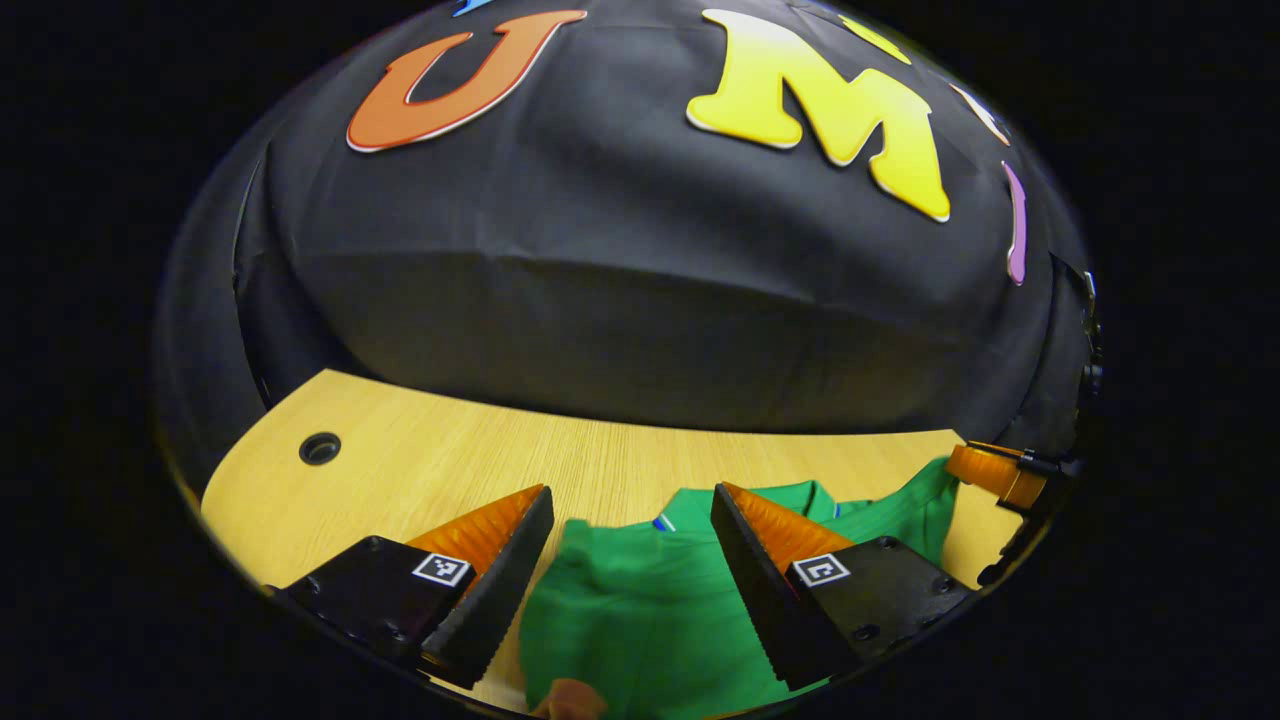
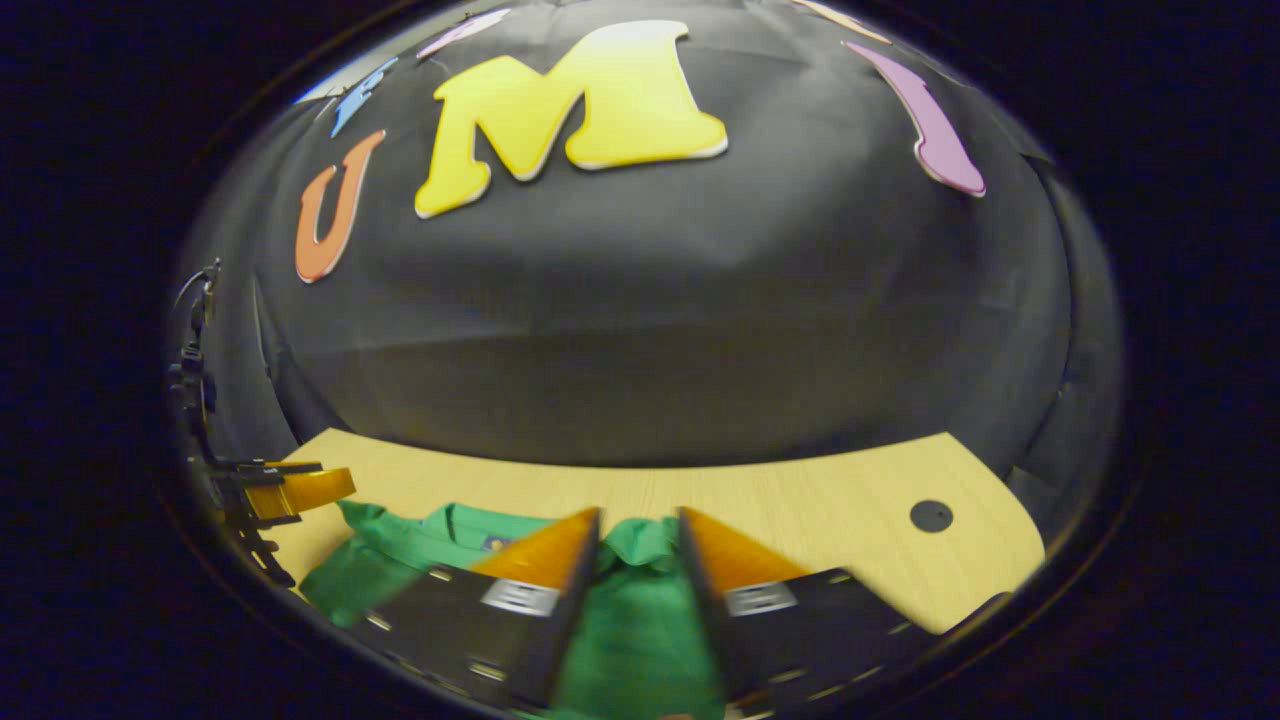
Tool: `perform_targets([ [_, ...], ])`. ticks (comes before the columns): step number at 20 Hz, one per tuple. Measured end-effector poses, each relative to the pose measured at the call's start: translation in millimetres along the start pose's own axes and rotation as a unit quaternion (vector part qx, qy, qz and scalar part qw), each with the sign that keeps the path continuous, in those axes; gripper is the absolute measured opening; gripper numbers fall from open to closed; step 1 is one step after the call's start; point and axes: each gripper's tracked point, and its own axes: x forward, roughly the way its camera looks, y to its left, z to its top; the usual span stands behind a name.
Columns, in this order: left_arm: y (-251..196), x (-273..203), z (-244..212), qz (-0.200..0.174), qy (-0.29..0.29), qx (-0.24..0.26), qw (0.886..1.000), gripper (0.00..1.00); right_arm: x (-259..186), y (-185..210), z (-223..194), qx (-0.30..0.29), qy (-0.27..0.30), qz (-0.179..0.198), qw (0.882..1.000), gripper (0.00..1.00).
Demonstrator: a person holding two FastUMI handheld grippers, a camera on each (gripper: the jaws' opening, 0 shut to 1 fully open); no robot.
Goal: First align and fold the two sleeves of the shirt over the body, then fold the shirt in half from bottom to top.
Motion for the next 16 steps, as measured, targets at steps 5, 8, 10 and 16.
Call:
perform_targets([
  [5,-3,-1,-3,0.000,0.001,0.017,1.000,1.00,-6,5,6,-0.010,-0.020,-0.001,1.000,0.93],
  [8,-10,-17,21,-0.005,-0.024,0.036,0.999,1.00,-21,10,26,-0.015,-0.039,0.001,0.999,0.93],
  [10,-15,-30,38,-0.008,-0.041,0.058,0.997,1.00,-37,15,44,-0.016,-0.058,0.000,0.998,0.93],
  [16,-21,-101,77,-0.010,-0.088,0.080,0.993,1.00,-114,36,88,-0.047,-0.109,-0.002,0.993,0.93],
])
